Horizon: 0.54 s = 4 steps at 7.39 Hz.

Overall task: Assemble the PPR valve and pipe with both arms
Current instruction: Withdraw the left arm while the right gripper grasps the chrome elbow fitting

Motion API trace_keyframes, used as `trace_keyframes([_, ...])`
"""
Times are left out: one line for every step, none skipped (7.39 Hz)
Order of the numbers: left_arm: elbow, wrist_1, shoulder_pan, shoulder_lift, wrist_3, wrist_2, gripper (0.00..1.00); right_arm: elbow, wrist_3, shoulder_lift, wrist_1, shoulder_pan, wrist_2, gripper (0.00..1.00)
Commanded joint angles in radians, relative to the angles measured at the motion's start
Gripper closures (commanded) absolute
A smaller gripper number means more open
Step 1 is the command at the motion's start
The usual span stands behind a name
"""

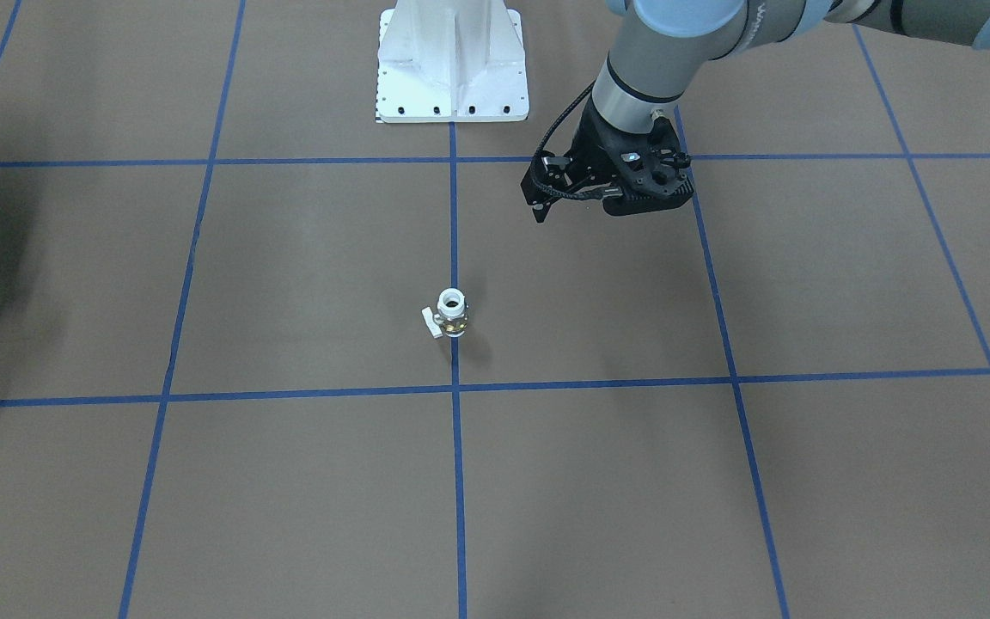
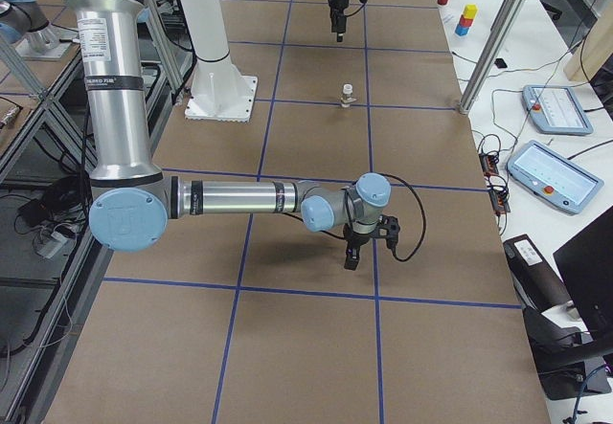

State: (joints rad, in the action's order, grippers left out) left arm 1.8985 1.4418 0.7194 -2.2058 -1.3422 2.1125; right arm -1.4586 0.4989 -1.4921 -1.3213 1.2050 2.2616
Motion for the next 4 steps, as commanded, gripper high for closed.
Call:
trace_keyframes([-0.001,-0.001,0.0,0.0,0.0,0.0,0.0,0.023,0.03,0.019,0.001,-0.004,0.0,0.09])
trace_keyframes([-0.001,0.0,-0.001,0.0,0.0,0.0,0.0,0.024,0.038,0.024,0.001,-0.004,0.0,0.13])
trace_keyframes([-0.003,-0.001,-0.002,0.0,0.0,-0.002,0.0,0.024,0.04,0.024,0.001,-0.004,0.0,0.2])
trace_keyframes([-0.001,0.0,-0.002,0.0,0.0,-0.002,0.0,0.026,0.041,0.024,-0.001,-0.004,0.0,0.31])
